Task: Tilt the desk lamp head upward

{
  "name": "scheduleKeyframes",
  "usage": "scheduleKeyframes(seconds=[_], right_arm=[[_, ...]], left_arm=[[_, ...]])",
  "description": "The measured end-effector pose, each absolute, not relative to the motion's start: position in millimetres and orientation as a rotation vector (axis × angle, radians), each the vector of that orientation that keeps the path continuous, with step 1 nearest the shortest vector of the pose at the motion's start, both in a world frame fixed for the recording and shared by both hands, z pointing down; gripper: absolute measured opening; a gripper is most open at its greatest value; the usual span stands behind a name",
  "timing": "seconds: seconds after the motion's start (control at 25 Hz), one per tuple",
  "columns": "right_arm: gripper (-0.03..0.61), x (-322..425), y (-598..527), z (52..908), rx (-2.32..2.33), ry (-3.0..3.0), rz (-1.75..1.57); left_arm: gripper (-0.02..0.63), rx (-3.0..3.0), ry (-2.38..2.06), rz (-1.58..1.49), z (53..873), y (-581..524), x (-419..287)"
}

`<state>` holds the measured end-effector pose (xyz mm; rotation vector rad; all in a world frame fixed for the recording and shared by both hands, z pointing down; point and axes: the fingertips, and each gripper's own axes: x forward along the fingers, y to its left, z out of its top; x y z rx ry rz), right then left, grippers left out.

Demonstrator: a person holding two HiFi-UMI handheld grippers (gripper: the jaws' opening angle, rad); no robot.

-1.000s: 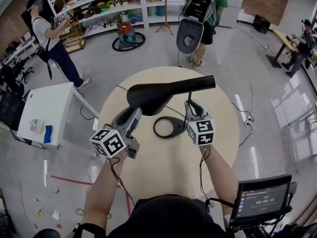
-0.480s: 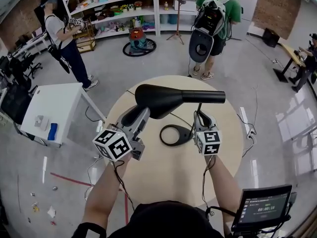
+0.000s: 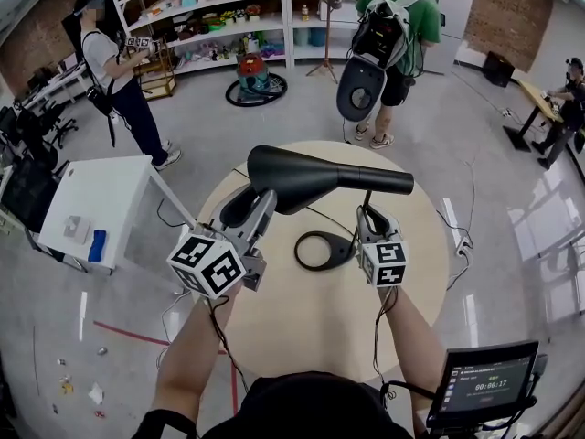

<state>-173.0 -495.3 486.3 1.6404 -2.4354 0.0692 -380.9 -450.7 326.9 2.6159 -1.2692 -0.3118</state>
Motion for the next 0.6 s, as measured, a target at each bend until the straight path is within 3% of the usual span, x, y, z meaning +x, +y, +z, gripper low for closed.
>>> scheduleKeyframes(seconds=[0.6], right_arm=[[0.043,-176.2,-494.3,485.8,1.659,-2.436,0.059]], left_arm=[[0.141,2.676,-1.263,-0.38,283.3,-449.0,-373.2]])
